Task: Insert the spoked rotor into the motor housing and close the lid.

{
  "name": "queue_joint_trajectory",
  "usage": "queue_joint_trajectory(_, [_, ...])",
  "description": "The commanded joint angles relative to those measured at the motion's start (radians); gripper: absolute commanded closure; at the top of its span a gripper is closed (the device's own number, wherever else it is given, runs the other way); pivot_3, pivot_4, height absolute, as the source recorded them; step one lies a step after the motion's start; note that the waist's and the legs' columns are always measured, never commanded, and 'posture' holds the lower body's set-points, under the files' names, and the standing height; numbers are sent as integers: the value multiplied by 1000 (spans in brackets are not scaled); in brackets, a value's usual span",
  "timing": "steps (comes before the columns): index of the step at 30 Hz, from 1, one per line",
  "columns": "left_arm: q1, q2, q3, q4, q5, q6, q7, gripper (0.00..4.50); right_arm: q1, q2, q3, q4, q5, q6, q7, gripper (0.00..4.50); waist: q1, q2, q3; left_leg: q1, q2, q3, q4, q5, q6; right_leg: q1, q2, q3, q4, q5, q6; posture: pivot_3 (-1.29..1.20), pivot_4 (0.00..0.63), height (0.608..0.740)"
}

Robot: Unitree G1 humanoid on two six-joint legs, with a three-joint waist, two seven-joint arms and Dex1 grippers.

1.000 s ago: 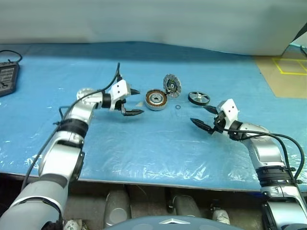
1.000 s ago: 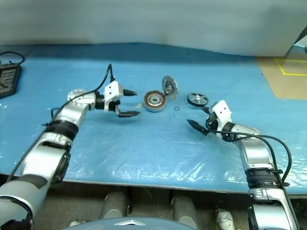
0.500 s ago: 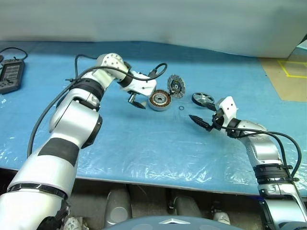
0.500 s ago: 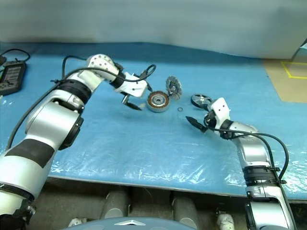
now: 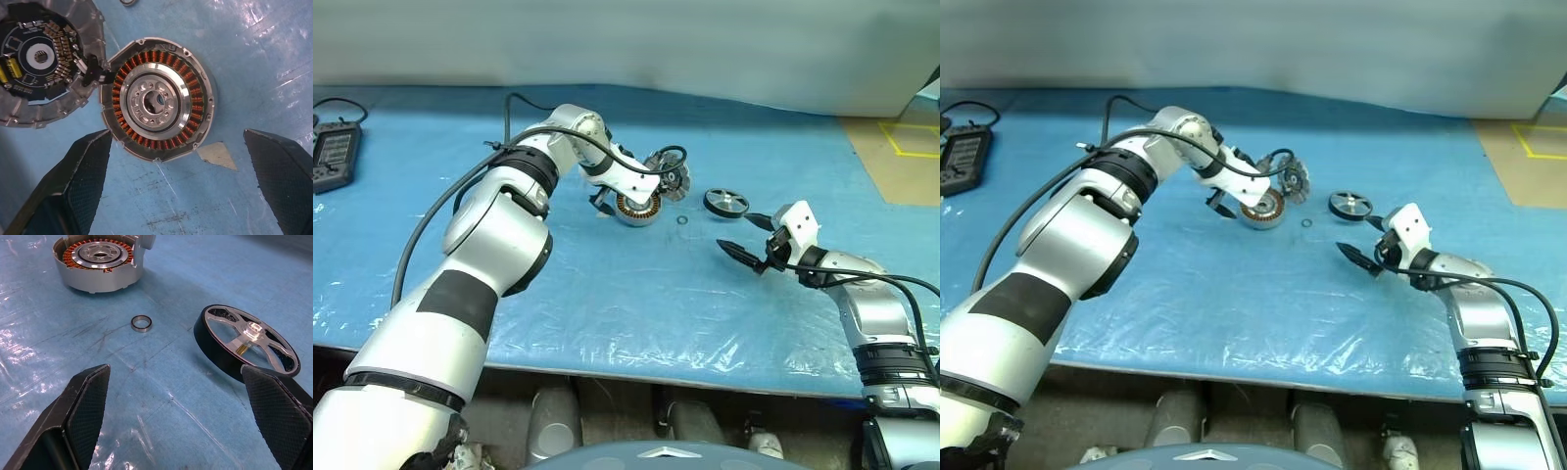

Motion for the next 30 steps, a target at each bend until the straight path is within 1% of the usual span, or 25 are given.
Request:
queue_joint_trajectory(1, [1, -9, -4, -3, 20, 24, 36, 0, 4, -3, -29, -44, 21, -8, -7, 33, 1, 0, 0, 0, 0, 0, 0, 0, 0, 0, 0, 0, 0, 0, 0, 0, 150, 740])
queue_joint_trajectory(10, [39, -43, -13, 1, 56, 53, 76, 0, 15, 0, -30, -58, 23, -5, -18, 33, 4, 0, 0, 0, 0, -1, 0, 0, 0, 1, 0, 0, 0, 0, 0, 0, 150, 740])
queue_joint_trajectory(15, [55, -50, -25, 3, 78, 45, 66, 0, 42, -3, -38, -79, 28, -2, -25, 33, 4, 0, 0, 0, 0, -1, 0, 0, 0, 1, 0, -1, 0, 0, 0, 0, 150, 740])
queue_joint_trajectory(30, [59, -79, -44, 4, 108, 62, 96, 0, 55, 0, -36, -108, 35, 10, -41, 33, 4, 0, 0, 1, -2, -1, 0, 0, 0, 2, -3, -1, 0, 0, 0, 0, 150, 740])
